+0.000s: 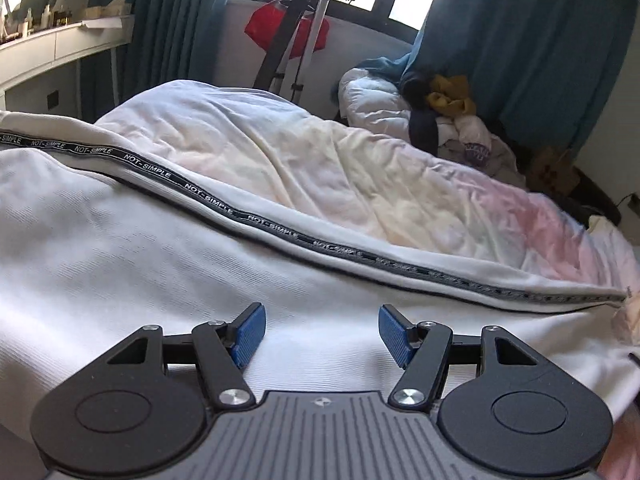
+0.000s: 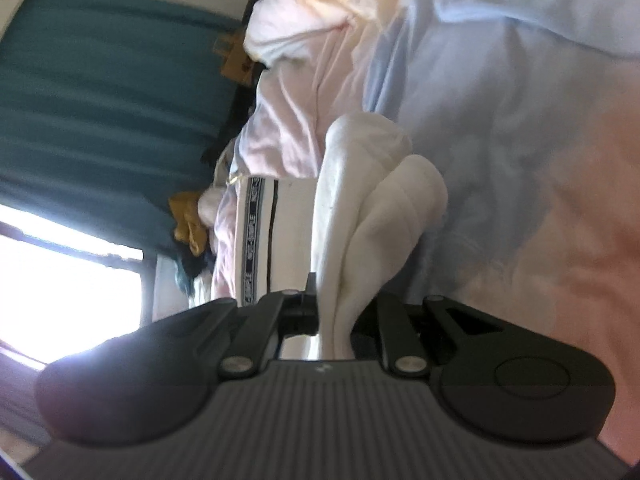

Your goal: Fold clothes

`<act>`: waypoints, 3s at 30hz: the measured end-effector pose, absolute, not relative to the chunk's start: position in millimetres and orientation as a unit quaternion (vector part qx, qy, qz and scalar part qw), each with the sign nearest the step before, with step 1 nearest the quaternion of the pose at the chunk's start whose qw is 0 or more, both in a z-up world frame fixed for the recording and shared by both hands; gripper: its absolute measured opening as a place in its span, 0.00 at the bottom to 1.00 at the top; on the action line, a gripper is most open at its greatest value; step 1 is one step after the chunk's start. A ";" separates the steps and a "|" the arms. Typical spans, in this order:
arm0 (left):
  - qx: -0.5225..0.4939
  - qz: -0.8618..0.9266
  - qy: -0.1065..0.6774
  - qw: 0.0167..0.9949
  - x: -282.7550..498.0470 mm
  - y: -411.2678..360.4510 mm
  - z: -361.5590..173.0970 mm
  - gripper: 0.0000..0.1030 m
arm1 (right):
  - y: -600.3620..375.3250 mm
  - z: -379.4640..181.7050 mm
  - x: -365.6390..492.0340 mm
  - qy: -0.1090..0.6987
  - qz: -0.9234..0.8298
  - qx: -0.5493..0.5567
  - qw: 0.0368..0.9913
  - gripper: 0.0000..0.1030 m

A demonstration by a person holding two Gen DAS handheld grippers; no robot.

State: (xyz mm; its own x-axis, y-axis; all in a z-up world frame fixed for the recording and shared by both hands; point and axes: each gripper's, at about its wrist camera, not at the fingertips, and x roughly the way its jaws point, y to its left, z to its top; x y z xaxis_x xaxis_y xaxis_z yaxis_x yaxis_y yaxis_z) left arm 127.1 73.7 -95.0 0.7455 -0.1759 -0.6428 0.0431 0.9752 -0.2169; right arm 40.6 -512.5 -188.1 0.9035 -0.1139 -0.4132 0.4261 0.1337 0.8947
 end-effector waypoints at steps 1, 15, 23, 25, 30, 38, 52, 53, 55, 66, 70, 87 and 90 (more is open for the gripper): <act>-0.083 -0.054 0.348 0.932 125.9 72.0 -94.4 0.63 | -515.3 -189.8 40.8 0.126 -0.176 0.637 0.740 0.14; -0.066 -0.086 0.352 0.930 130.6 53.5 -98.7 0.63 | -522.6 -212.1 50.9 0.109 -0.195 0.642 0.733 0.42; -0.038 -0.080 0.371 0.925 140.5 48.6 -108.6 0.63 | -511.0 -185.5 56.5 0.111 -0.229 0.552 0.794 0.14; -0.034 -0.080 0.373 0.924 141.3 48.1 -109.2 0.63 | -508.4 -170.8 57.3 0.104 -0.227 0.526 0.813 0.13; -0.049 -0.085 0.375 0.922 144.0 55.4 -102.6 0.63 | -477.2 -106.8 75.2 0.082 -0.210 0.418 0.880 0.13; -0.103 -0.088 0.371 0.919 141.0 74.8 -86.3 0.64 | -351.2 9.7 81.5 0.029 -0.129 0.186 0.974 0.13; -0.163 -0.082 0.337 0.924 120.4 114.9 -54.1 0.71 | -89.8 -108.4 56.9 0.205 0.125 -0.156 0.958 0.13; -0.167 -0.083 0.339 0.922 119.8 116.4 -54.7 0.71 | -79.1 -124.7 56.7 0.228 0.131 -0.179 0.948 0.13; -0.170 -0.087 0.344 0.919 119.5 116.9 -57.3 0.71 | -70.9 -138.7 55.5 0.239 0.126 -0.192 0.944 0.13; -0.159 -0.085 0.346 0.921 113.2 108.4 -58.4 0.71 | -72.2 -123.4 42.7 0.165 0.123 -0.115 0.972 0.13; -0.164 -0.076 0.343 0.922 114.0 111.8 -58.3 0.72 | -69.4 -147.3 60.0 0.224 0.149 -0.104 0.957 0.15; -0.160 -0.053 0.340 0.925 112.7 117.8 -54.8 0.74 | -108.9 -78.2 25.7 0.201 0.222 0.080 0.951 0.68; -0.161 -0.044 0.341 0.925 112.0 120.0 -54.4 0.75 | -124.5 -70.7 27.9 0.170 0.197 0.101 0.960 0.68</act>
